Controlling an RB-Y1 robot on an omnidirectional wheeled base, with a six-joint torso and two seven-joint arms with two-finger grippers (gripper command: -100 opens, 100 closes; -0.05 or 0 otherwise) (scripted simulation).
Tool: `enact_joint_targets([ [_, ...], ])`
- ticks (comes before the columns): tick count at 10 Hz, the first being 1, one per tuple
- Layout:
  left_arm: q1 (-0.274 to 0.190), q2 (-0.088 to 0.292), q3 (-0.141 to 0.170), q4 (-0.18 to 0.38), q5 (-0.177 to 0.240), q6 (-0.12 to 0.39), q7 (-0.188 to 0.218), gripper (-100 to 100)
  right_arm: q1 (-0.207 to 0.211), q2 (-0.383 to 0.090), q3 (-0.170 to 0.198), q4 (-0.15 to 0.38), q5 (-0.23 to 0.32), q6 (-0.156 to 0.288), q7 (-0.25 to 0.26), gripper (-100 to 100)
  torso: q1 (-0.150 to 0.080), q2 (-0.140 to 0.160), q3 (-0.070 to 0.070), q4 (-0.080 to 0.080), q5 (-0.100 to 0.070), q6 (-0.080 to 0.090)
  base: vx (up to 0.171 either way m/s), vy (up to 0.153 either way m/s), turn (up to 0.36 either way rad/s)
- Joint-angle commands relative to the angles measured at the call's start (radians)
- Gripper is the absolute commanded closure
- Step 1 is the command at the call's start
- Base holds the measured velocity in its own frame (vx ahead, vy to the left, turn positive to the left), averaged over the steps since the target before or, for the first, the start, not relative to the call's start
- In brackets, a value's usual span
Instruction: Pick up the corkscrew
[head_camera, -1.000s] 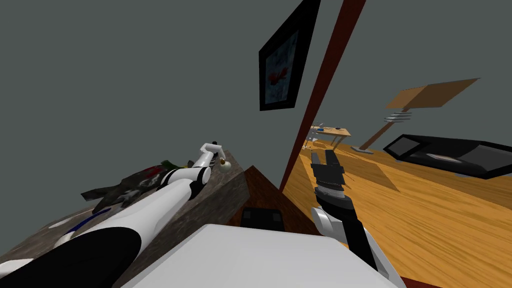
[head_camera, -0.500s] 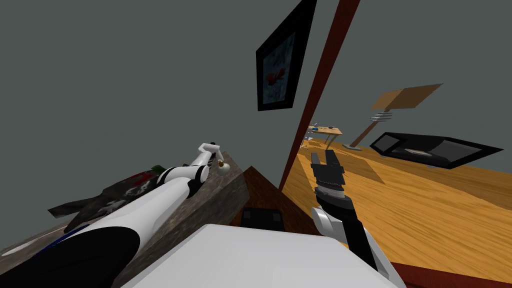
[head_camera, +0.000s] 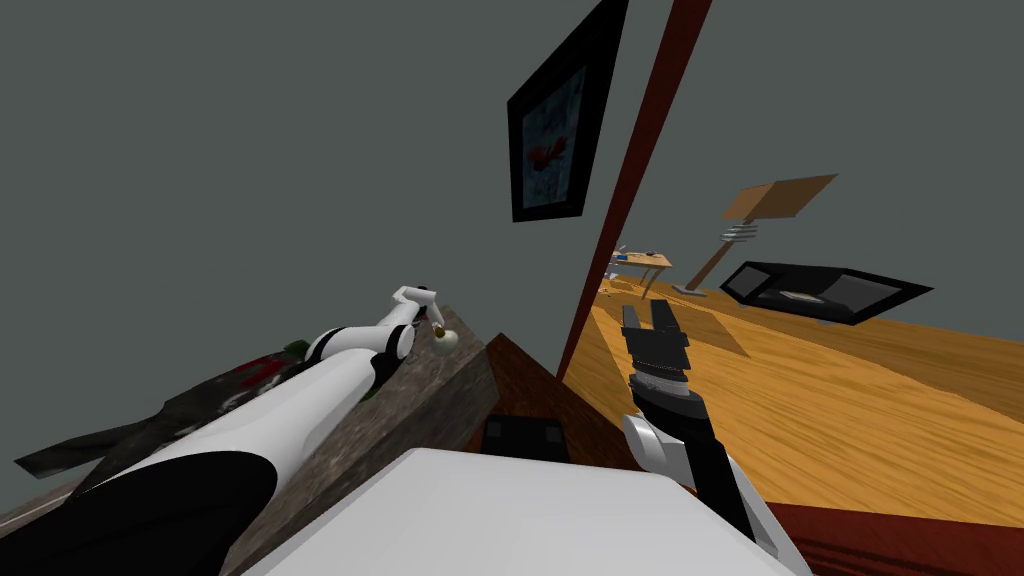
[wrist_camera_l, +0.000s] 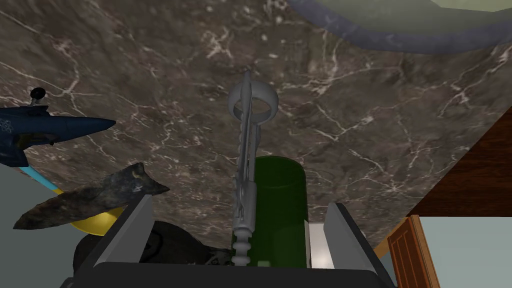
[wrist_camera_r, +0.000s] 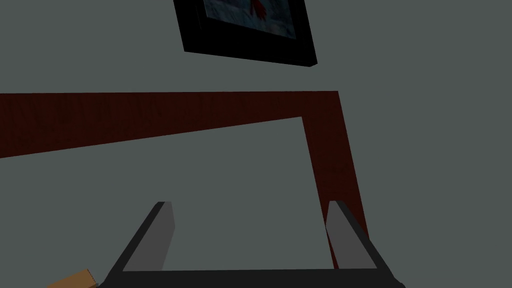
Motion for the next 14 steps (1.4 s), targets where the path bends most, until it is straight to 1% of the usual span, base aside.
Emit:
enact_joint_targets([
  [1, 0.023, -0.005, 0.002, -0.043, 0.002, 0.029, 0.0, -100, 0.0, 0.0, 0.0, 0.0, 0.0, 0.0, 0.0, 0, 0.0, 0.0, 0.0, 0.0, 0.0, 0.0, 0.009, 0.015, 0.015],
  [3, 0.016, 0.007, -0.005, -0.015, -0.001, 0.063, 0.013, -100, 0.0, 0.0, 0.0, 0.0, 0.0, 0.0, 0.0, 0, -0.002, 0.0, 0.0, 0.0, 0.0, 0.0, 0.007, 0.017, -0.068],
  [4, 0.017, 0.006, -0.003, -0.022, 0.0, 0.055, 0.007, -100, 0.0, 0.0, 0.0, 0.0, 0.0, 0.0, 0.0, 0, -0.002, 0.0, 0.0, 0.0, 0.0, 0.0, 0.002, 0.013, -0.019],
  [5, 0.015, 0.007, -0.003, -0.019, -0.001, 0.056, 0.008, 0, 0.0, 0.0, 0.0, 0.0, 0.0, 0.0, 0.0, 0, -0.002, 0.001, 0.0, 0.0, 0.0, 0.0, 0.0, 0.0, 0.0],
  [6, 0.034, 0.0, -0.004, -0.012, 0.003, 0.026, 0.011, -100, 0.0, 0.0, 0.0, 0.0, 0.0, 0.0, 0.0, 0, -0.003, 0.001, 0.0, 0.0, -0.001, 0.0, 0.004, 0.007, 0.046],
  [9, 0.047, -0.004, -0.004, -0.006, 0.006, 0.007, 0.014, -100, 0.0, 0.0, 0.0, 0.0, 0.0, 0.0, 0.0, 0, -0.002, 0.001, 0.0, 0.0, -0.001, 0.0, 0.003, 0.006, 0.018],
  [10, 0.05, -0.003, -0.003, -0.021, 0.006, 0.02, 0.011, -100, 0.0, 0.0, 0.0, 0.0, 0.0, 0.0, 0.0, 0, -0.002, 0.001, 0.0, 0.0, -0.001, 0.0, 0.0, 0.0, 0.0],
  [11, 0.051, -0.003, -0.003, -0.02, 0.006, 0.018, 0.011, 100, 0.0, 0.0, 0.0, 0.0, 0.0, 0.0, 0.0, 0, -0.003, 0.001, 0.0, 0.0, -0.001, 0.0, 0.0, 0.0, 0.0],
  [14, 0.049, -0.004, -0.003, -0.021, 0.006, 0.019, 0.011, 100, 0.0, 0.0, 0.0, 0.0, 0.0, 0.0, 0.0, 0, -0.001, 0.001, 0.0, 0.0, 0.0, -0.001, 0.0, 0.0, 0.0],
])
